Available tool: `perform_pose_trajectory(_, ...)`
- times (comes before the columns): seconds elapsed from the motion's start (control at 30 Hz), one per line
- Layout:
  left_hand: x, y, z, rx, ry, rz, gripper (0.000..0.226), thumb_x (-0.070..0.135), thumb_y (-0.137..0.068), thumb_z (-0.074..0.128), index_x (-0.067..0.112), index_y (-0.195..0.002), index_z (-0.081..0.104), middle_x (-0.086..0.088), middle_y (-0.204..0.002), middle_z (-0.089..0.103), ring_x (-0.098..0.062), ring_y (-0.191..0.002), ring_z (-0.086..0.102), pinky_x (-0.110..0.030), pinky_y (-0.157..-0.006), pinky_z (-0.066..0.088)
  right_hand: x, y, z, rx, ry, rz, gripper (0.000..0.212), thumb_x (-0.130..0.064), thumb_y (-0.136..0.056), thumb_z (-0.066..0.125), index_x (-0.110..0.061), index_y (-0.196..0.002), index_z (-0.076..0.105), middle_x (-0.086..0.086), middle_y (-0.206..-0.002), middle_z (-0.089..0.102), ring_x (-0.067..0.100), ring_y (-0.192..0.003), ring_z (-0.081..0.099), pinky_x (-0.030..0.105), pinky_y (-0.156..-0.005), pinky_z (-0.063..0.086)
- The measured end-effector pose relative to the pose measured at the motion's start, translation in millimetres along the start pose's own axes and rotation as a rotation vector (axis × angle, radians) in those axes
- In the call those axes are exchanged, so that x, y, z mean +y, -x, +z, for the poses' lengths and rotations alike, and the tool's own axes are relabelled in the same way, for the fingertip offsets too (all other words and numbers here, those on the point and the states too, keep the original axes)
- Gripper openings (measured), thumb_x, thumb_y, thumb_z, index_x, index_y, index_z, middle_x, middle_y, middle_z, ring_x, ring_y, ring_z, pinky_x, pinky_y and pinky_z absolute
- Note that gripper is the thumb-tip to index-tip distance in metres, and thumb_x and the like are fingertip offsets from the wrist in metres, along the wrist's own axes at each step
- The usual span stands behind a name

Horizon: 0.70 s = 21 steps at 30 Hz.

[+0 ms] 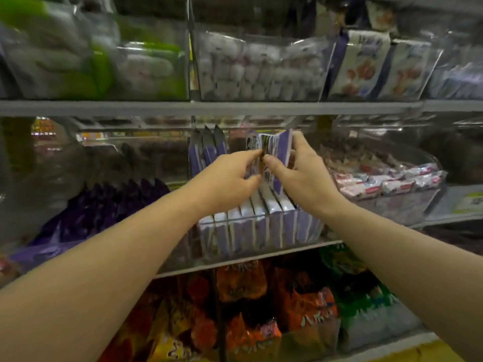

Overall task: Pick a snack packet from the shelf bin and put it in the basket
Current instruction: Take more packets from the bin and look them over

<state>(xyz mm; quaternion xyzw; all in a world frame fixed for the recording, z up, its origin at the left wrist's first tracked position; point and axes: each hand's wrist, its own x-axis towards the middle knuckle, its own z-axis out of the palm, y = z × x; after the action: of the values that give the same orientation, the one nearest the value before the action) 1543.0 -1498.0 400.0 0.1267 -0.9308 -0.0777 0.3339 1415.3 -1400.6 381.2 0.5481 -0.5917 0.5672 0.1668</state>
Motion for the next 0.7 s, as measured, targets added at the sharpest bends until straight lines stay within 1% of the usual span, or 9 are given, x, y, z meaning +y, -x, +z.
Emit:
perform_pose_trajectory(0.07, -14.3, -15.9, -8.4, 0.060, -0.085, 0.047, 0.047, 0.020, -0.093, 0.057, 0.022, -0.140, 0.049, 0.003, -0.127, 0.061, -0.011, -0.109, 0.057, -0.007, -0.074, 0.034, 8.0, -18.4, 14.2, 0.003, 0.029, -0.016, 0.028, -0.027, -0.090, 0.064, -0.023, -0.115, 0.050, -0.006, -0.096, 0.069, 0.007, -0.086, 0.066, 0.023, -0.076, 0.052)
perform_pose_trajectory(0.17, -38.1, -35.0, -20.8, 0.172, -0.110, 0.106, 0.037, 0.014, -0.091, 0.058, 0.022, -0.127, 0.062, 0.003, -0.116, 0.068, 0.001, -0.095, 0.054, -0.001, -0.078, 0.036, 21.0, -44.0, 35.3, -0.028, 0.087, -0.005, 0.037, -0.032, -0.090, 0.061, -0.023, -0.124, 0.047, 0.003, -0.105, 0.070, 0.023, -0.096, 0.067, 0.040, -0.085, 0.054)
perform_pose_trajectory(0.23, -53.5, -45.7, -24.3, 0.175, -0.138, 0.077, 0.034, 0.014, -0.090, 0.058, 0.024, -0.122, 0.065, 0.000, -0.114, 0.069, -0.009, -0.099, 0.060, -0.015, -0.089, 0.046, 30.0, -60.0, 50.4, -0.072, 0.150, 0.031, 0.041, -0.036, -0.090, 0.059, -0.023, -0.126, 0.044, 0.008, -0.107, 0.069, 0.033, -0.100, 0.065, 0.047, -0.088, 0.051)
perform_pose_trajectory(0.27, -60.2, -49.9, -23.4, 0.148, -0.169, 0.043, 0.033, 0.016, -0.091, 0.058, 0.024, -0.122, 0.065, -0.001, -0.115, 0.068, -0.016, -0.103, 0.061, -0.023, -0.091, 0.047, 34.5, -66.2, 57.8, -0.085, 0.211, 0.036, 0.042, -0.038, -0.090, 0.059, -0.022, -0.126, 0.044, 0.010, -0.108, 0.069, 0.035, -0.103, 0.063, 0.046, -0.091, 0.049)
perform_pose_trajectory(0.33, -72.7, -59.0, -18.9, 0.102, -0.207, -0.029, 0.035, 0.019, -0.092, 0.059, 0.025, -0.125, 0.063, -0.001, -0.121, 0.065, -0.020, -0.106, 0.060, -0.023, -0.089, 0.044, 42.4, -79.0, 72.6, -0.079, 0.326, 0.039, 0.040, -0.040, -0.090, 0.059, -0.024, -0.123, 0.044, 0.008, -0.112, 0.069, 0.035, -0.109, 0.061, 0.042, -0.097, 0.042)
perform_pose_trajectory(0.43, -86.3, -68.1, -12.0, 0.132, -0.118, -0.091, 0.034, 0.021, -0.093, 0.059, 0.030, -0.125, 0.063, 0.005, -0.121, 0.065, -0.010, -0.100, 0.058, -0.022, -0.083, 0.044, 52.1, -94.9, 86.1, -0.109, 0.342, 0.062, 0.044, -0.041, -0.088, 0.062, -0.025, -0.126, 0.046, 0.004, -0.120, 0.066, 0.031, -0.115, 0.059, 0.045, -0.103, 0.038)
perform_pose_trajectory(0.53, -96.3, -71.9, -10.4, 0.184, -0.100, -0.121, 0.030, 0.020, -0.093, 0.060, 0.034, -0.119, 0.066, 0.009, -0.116, 0.066, -0.006, -0.094, 0.056, -0.021, -0.081, 0.041, 63.6, -105.0, 82.0, -0.302, 0.284, 0.049, 0.048, -0.035, -0.087, 0.065, -0.028, -0.132, 0.048, 0.002, -0.125, 0.063, 0.026, -0.118, 0.057, 0.037, -0.101, 0.043)
perform_pose_trajectory(0.6, -97.0, -73.6, -10.1, 0.177, -0.225, -0.117, 0.031, 0.024, -0.092, 0.060, 0.037, -0.120, 0.064, 0.009, -0.117, 0.065, -0.011, -0.097, 0.059, -0.024, -0.083, 0.046, 70.2, -107.1, 74.3, -0.424, 0.289, 0.042, 0.056, -0.034, -0.087, 0.063, -0.027, -0.138, 0.041, 0.004, -0.132, 0.059, 0.026, -0.121, 0.055, 0.035, -0.099, 0.045)
perform_pose_trajectory(0.7, -89.9, -77.7, -9.9, 0.194, -0.481, 0.004, 0.040, 0.038, -0.090, 0.057, 0.042, -0.129, 0.051, 0.011, -0.128, 0.057, -0.017, -0.108, 0.058, -0.032, -0.087, 0.049, 74.0, -104.6, 68.4, -0.480, 0.319, -0.020, 0.057, -0.029, -0.089, 0.061, -0.022, -0.141, 0.036, 0.006, -0.138, 0.053, 0.025, -0.126, 0.050, 0.039, -0.103, 0.042)
